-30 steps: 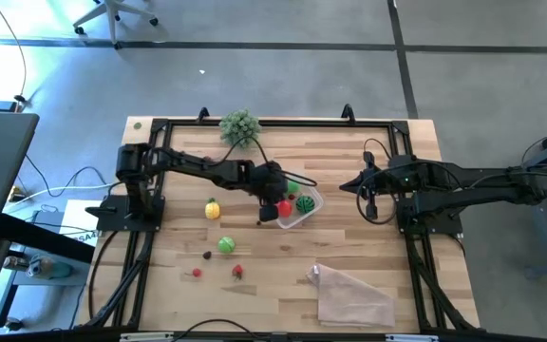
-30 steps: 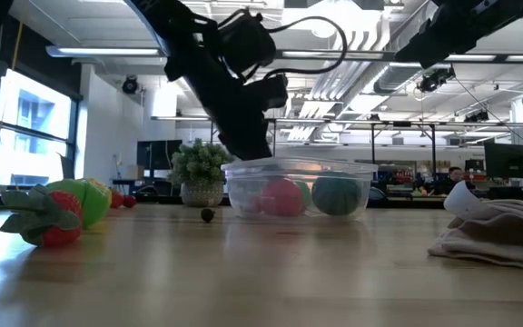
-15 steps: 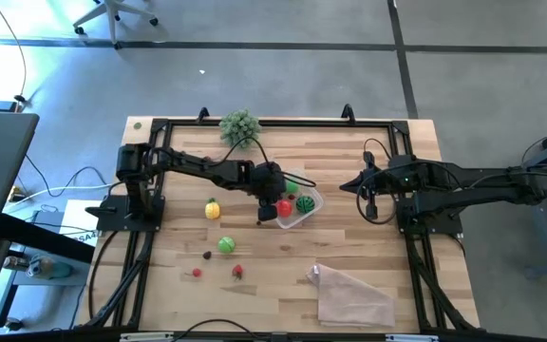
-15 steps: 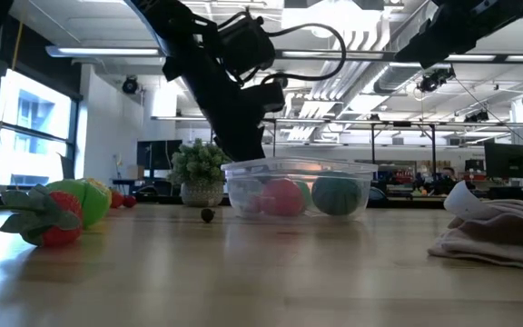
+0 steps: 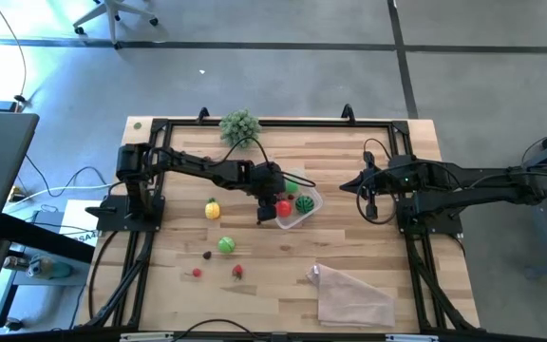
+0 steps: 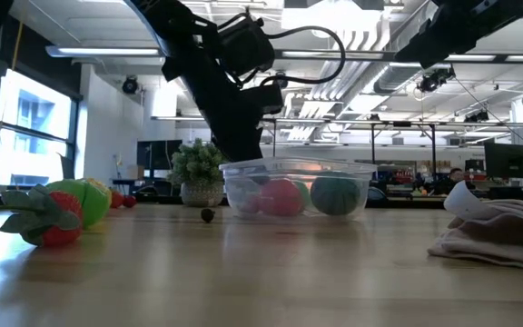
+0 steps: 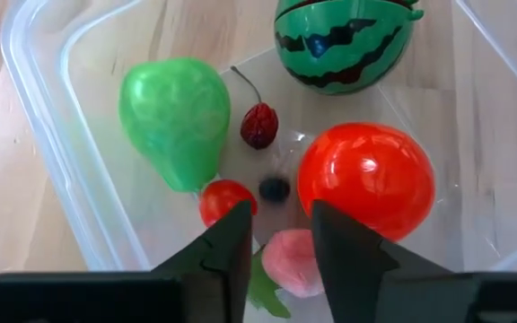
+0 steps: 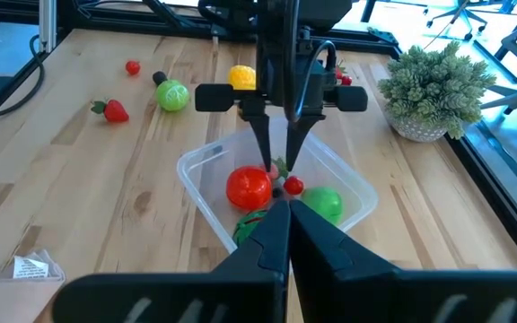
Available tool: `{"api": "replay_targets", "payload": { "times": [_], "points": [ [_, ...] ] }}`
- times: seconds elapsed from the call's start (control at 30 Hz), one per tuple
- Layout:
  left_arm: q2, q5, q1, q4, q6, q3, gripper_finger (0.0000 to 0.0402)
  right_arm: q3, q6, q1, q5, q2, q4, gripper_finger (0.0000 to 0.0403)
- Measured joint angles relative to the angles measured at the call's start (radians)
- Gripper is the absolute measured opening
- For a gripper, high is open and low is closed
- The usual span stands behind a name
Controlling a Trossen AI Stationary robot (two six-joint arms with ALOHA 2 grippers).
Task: Pick and placing Produce into tupperware
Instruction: Put the blueberry into the transparent bin
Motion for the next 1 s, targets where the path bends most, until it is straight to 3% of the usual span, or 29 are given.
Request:
{"api": "replay_targets", "payload": {
  "times": [0.13,0.3,0.7,1.0],
  "points": [
    [0.0,0.0,0.0,-0.007,0.0,0.007,0.0129,0.0,0.0,0.0,0.0,0.0,0.0,0.0],
    [-0.001,0.001,0.0,-0.101,0.0,0.102,0.0132,0.0,0.0,0.0,0.0,0.0,0.0,0.0],
    [-0.001,-0.031,-0.059,-0.67,-0.18,0.431,0.0127,0.0,0.0,0.0,0.0,0.0,0.0,0.0],
    [-0.023,-0.158,-0.248,-0.987,-0.253,0.485,0.0127,0.0,0.0,0.0,0.0,0.0,0.0,0.0]
  ]
}}
